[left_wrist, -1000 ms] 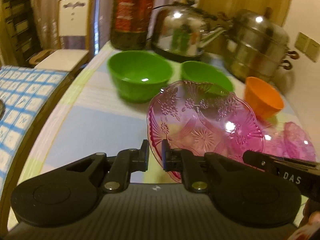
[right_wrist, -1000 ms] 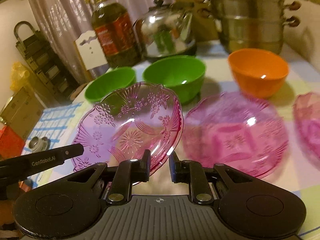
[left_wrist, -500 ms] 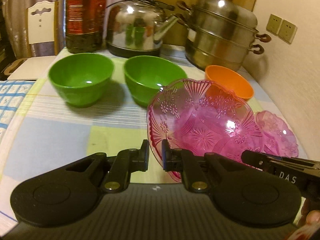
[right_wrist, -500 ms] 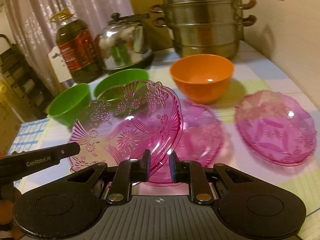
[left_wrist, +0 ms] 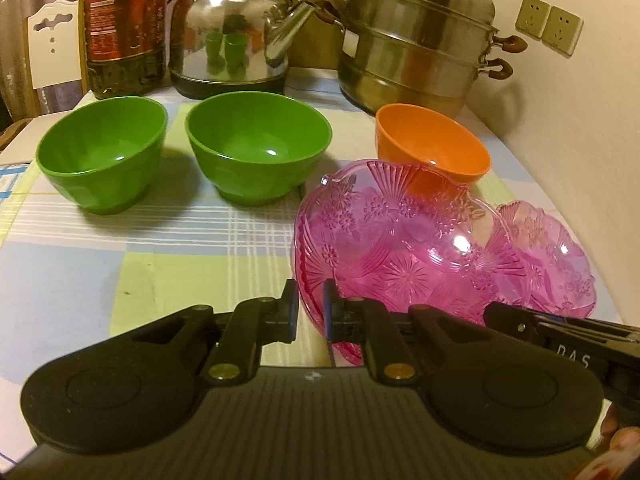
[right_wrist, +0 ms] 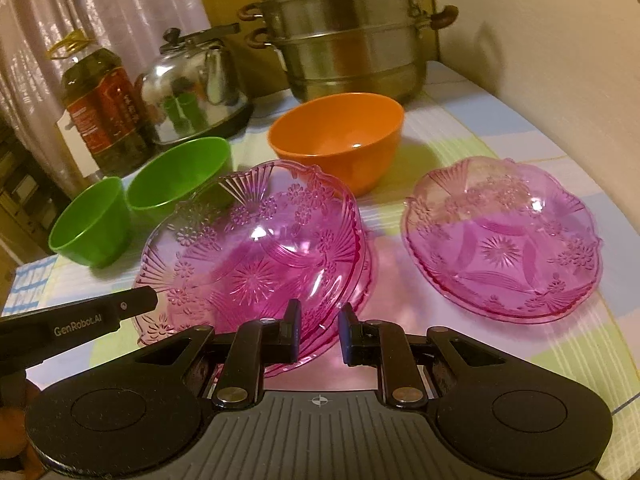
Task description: Organize plates and bowls
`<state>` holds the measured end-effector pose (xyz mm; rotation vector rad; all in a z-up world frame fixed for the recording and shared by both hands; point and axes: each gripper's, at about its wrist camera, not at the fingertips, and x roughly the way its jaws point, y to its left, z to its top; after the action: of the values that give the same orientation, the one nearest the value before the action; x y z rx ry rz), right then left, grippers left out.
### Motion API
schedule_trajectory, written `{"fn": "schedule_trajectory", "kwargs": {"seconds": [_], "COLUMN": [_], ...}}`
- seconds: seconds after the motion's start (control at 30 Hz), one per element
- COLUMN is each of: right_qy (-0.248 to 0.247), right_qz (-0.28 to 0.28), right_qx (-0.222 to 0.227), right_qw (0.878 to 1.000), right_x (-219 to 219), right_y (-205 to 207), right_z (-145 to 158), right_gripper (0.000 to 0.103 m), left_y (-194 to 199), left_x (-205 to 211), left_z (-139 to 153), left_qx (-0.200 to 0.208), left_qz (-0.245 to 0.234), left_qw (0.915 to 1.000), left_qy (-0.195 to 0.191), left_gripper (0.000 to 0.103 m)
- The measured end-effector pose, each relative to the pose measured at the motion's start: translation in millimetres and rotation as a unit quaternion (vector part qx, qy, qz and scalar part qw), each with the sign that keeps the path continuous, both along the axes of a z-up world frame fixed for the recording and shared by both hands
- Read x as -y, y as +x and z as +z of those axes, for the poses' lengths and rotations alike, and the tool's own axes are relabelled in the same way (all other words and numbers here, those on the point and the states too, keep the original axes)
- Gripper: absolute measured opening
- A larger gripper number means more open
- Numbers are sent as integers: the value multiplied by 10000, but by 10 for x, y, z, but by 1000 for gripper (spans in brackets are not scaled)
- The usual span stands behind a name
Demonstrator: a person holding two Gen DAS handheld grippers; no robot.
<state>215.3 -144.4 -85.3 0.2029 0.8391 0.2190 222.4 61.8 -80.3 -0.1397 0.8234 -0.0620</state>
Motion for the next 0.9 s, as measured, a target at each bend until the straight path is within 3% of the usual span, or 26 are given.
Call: {"fn": "schedule_trajectory", "kwargs": {"seconds": [0.9], "right_qy": [-130], "right_qz": [-98], "right_qx": [8], "right_qw": [9999], "right_x": [-15], "right_y": [152], "right_z": [-144], "right_gripper": [19], "left_y": [121], "left_x": [54], "left_z": [-94], "left_qx": [-103], "left_qz": [68], "left_qw": [9999], "left_qy": [67], "left_gripper": [12]}}
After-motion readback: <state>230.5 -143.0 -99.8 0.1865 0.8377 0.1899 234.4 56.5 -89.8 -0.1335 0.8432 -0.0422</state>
